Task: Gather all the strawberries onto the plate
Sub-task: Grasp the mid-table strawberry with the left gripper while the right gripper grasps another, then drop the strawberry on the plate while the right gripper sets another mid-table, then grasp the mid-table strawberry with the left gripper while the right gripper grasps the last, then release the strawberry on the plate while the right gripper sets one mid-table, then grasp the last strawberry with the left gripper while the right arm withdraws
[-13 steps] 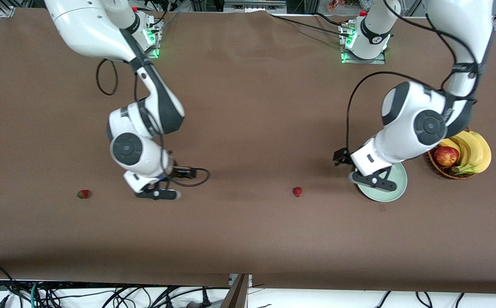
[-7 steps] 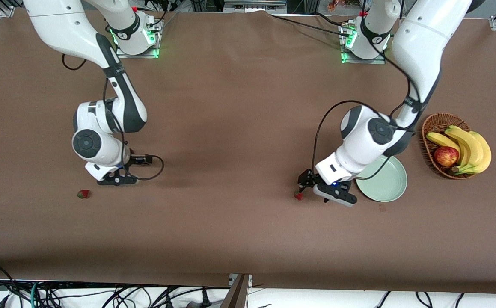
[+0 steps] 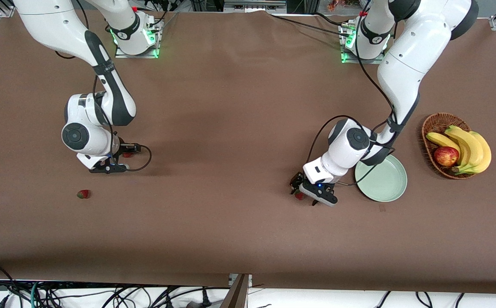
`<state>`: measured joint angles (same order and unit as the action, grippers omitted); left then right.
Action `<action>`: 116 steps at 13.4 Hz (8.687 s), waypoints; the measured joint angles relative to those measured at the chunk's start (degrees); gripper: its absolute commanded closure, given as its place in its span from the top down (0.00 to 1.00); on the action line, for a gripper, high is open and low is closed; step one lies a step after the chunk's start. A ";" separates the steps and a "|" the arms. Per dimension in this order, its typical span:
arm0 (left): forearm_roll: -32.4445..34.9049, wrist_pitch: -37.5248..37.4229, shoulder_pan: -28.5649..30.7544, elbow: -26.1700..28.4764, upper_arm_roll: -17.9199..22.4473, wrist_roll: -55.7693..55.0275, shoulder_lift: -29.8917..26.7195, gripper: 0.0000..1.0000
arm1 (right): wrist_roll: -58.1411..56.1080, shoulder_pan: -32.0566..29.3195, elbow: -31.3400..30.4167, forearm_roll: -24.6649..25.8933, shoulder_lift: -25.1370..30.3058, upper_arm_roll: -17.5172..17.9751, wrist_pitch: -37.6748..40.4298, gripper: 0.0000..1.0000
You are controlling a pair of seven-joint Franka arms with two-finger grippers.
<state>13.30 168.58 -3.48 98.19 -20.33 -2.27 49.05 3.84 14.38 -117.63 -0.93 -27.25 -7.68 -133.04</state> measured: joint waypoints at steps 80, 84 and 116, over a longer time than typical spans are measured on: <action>-0.10 -34.01 15.62 10.84 3.45 42.14 -18.35 1.00 | 54.75 29.23 45.65 -7.09 -27.00 12.32 -12.85 0.22; -0.10 -31.16 15.53 12.70 2.67 42.25 -18.43 1.00 | 66.44 37.33 46.64 -7.03 -30.83 11.23 -23.72 0.76; 9.52 -28.95 1.96 22.85 -10.57 -38.59 -17.84 0.00 | 8.42 -3.66 23.11 -1.66 28.67 7.05 42.54 1.00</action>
<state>22.82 139.63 -1.52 121.03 -30.90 -40.86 31.20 12.26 10.72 -94.52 -2.59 1.42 -0.63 -90.50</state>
